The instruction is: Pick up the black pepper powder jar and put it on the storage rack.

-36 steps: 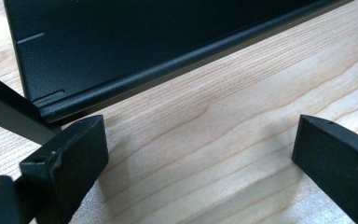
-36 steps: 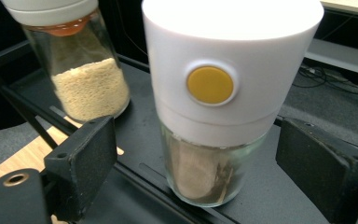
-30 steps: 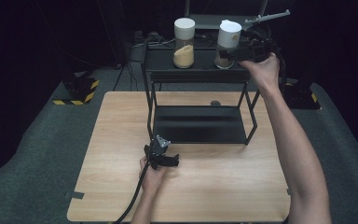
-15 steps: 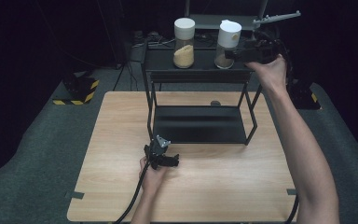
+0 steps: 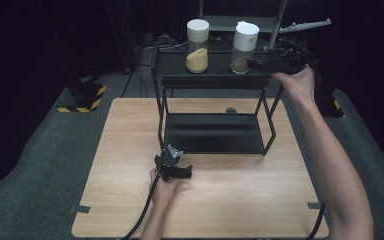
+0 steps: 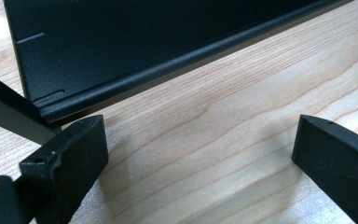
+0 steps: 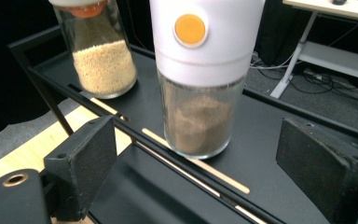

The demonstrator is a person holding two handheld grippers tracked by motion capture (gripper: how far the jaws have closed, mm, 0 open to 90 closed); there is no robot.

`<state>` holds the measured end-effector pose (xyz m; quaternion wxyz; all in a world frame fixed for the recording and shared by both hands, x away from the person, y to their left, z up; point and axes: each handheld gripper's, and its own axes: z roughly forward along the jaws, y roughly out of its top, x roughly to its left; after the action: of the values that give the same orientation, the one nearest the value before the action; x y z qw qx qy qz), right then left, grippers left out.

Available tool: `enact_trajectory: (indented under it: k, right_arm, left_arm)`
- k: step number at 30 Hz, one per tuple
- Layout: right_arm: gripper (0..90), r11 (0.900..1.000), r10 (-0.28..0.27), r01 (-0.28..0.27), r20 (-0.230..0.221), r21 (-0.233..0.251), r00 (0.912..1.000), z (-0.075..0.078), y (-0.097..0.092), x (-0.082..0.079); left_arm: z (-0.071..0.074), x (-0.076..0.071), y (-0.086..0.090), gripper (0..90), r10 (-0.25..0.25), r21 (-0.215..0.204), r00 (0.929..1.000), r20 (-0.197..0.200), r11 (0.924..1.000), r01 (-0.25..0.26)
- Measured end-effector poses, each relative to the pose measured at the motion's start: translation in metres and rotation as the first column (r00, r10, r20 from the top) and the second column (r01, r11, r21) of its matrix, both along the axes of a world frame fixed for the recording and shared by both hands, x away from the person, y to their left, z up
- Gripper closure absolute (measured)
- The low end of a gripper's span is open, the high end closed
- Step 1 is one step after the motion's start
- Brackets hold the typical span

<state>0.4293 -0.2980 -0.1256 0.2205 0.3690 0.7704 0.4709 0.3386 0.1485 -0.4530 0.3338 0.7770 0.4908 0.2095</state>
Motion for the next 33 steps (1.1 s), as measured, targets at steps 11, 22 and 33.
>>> enact_trajectory:
  k: [11, 22, 33]
  right_arm:
    - [11.4, 0.9999, 0.014, -0.014, -0.006, 0.008, 0.9999, -0.010, -0.009, -0.003]
    - [11.5, 0.9997, 0.025, -0.025, -0.002, 0.003, 0.9997, -0.015, -0.013, -0.008]
    - [11.6, 0.9996, 0.024, -0.024, -0.011, 0.014, 0.9996, -0.022, -0.022, -0.010]
  left_arm:
    - [0.000, 0.000, 0.000, 3.5, 0.001, 0.000, 1.0000, 0.000, 1.0000, -0.001]
    - [0.000, 0.000, 0.000, 3.5, 0.001, 0.000, 1.0000, 0.001, 1.0000, -0.001]
    - [0.000, 0.000, 0.000, 3.5, 0.001, -0.002, 1.0000, 0.001, 1.0000, -0.001]
